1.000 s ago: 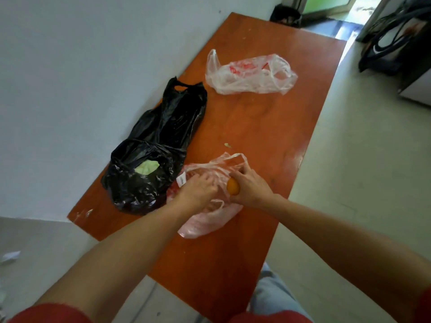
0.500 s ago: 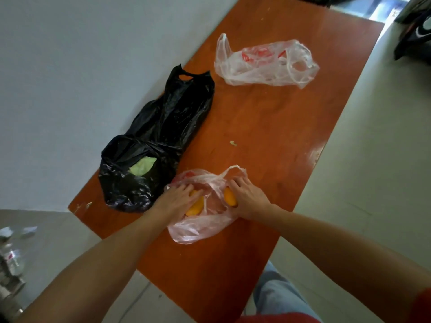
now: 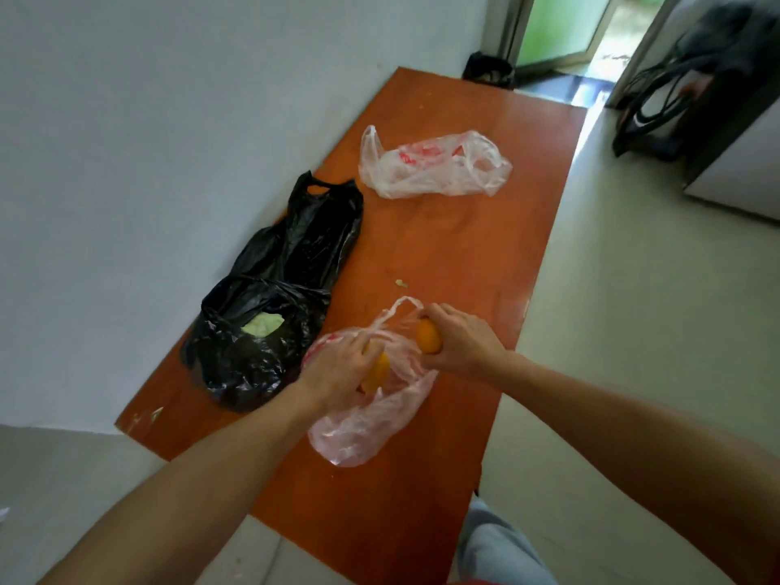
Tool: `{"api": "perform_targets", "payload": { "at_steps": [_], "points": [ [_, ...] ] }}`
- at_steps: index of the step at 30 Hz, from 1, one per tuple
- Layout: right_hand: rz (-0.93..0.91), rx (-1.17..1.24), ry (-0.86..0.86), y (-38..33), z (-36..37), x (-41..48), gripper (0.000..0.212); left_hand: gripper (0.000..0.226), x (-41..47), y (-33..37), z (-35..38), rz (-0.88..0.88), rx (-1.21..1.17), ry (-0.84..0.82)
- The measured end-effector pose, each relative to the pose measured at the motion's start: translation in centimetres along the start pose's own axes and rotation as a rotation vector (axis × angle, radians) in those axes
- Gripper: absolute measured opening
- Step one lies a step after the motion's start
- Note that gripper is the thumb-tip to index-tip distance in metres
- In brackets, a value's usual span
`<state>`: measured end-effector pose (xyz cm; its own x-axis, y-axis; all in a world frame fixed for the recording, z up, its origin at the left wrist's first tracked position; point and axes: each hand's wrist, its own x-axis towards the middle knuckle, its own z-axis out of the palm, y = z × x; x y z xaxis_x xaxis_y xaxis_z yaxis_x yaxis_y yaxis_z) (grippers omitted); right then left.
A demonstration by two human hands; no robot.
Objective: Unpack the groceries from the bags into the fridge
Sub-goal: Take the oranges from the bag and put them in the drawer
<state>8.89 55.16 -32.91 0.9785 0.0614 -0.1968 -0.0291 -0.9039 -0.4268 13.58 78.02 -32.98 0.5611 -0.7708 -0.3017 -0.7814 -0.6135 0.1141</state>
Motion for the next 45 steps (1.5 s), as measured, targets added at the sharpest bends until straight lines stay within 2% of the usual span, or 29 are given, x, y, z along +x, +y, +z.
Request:
{"api": "perform_targets", "payload": {
  "at_steps": [5,12,21,27,37,45],
  "points": [
    [0.107,-0.047,0.134,1.6,-5.7,-4.1,0.076,0.080,1.4,3.5,-5.7,0.029,0.078,0.101],
    [0.198,-0.158,0.257,8.7,-13.1,-11.4,0.071,0.084,7.0,12.4,-12.6,0.103,0.168,0.194],
    [0.376,-0.227,0.354,25.1,-21.5,-23.3,0.068,0.076,20.7,31.0,-16.4,0.195,0.008,0.292],
    [0.517,-0.228,0.413,35.6,-25.4,-30.6,0.069,0.075,28.6,41.8,-18.5,0.299,-0.040,0.292],
    [0.652,-0.209,0.515,52.6,-32.5,-30.4,0.067,0.076,47.6,51.6,-23.5,0.432,0.034,0.341],
    [0.781,-0.150,0.616,66.6,-42.9,-26.5,0.069,0.076,65.6,58.2,-30.3,0.581,0.082,0.322]
  ]
}}
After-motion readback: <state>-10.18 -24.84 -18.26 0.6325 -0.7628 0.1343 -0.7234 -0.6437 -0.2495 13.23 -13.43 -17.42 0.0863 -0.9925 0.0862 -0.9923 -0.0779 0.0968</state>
